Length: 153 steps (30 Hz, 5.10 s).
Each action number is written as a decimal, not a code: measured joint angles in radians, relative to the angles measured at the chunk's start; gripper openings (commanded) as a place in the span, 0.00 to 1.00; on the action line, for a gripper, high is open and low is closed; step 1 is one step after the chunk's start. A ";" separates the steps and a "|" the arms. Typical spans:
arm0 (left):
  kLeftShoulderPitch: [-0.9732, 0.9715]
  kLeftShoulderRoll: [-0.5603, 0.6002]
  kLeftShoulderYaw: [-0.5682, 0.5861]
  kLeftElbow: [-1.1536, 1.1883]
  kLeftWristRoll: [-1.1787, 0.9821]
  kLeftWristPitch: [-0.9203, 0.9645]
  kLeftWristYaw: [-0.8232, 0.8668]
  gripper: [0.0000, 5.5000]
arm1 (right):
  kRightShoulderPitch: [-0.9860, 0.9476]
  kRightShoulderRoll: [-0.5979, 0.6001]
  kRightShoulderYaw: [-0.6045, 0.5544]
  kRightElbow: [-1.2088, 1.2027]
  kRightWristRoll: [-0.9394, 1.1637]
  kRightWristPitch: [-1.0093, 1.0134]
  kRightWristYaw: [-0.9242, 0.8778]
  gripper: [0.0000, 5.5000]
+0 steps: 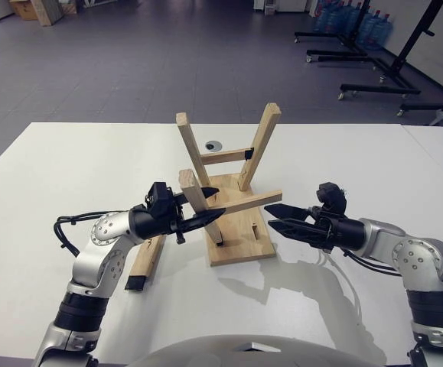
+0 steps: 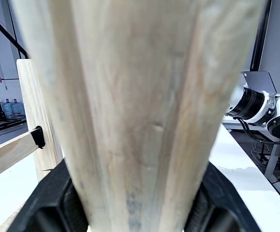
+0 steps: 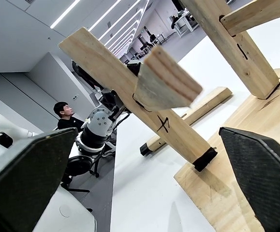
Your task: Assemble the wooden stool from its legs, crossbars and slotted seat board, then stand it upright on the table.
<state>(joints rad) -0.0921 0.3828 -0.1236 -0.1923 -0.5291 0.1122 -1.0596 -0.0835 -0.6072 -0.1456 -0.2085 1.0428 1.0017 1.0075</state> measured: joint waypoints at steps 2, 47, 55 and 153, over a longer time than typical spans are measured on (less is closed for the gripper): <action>-0.002 0.000 -0.019 0.019 0.022 -0.028 0.002 0.38 | 0.006 0.003 0.000 -0.002 0.000 0.000 -0.002 0.98; 0.052 0.173 -0.254 0.324 0.299 -0.223 0.075 0.68 | 0.116 -0.023 -0.013 0.139 -0.130 -0.108 0.057 0.98; 0.039 0.154 -0.142 0.278 0.252 -0.175 0.080 0.88 | 0.121 -0.016 -0.014 0.137 -0.131 -0.109 0.051 0.98; -0.515 0.260 0.450 -0.253 -0.792 1.069 0.413 0.38 | -0.477 0.113 -0.226 0.121 0.315 0.126 -0.234 0.98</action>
<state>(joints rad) -0.6074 0.6429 0.3266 -0.4456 -1.3213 1.1810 -0.6466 -0.5606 -0.4938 -0.3714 -0.0870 1.3576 1.1279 0.7736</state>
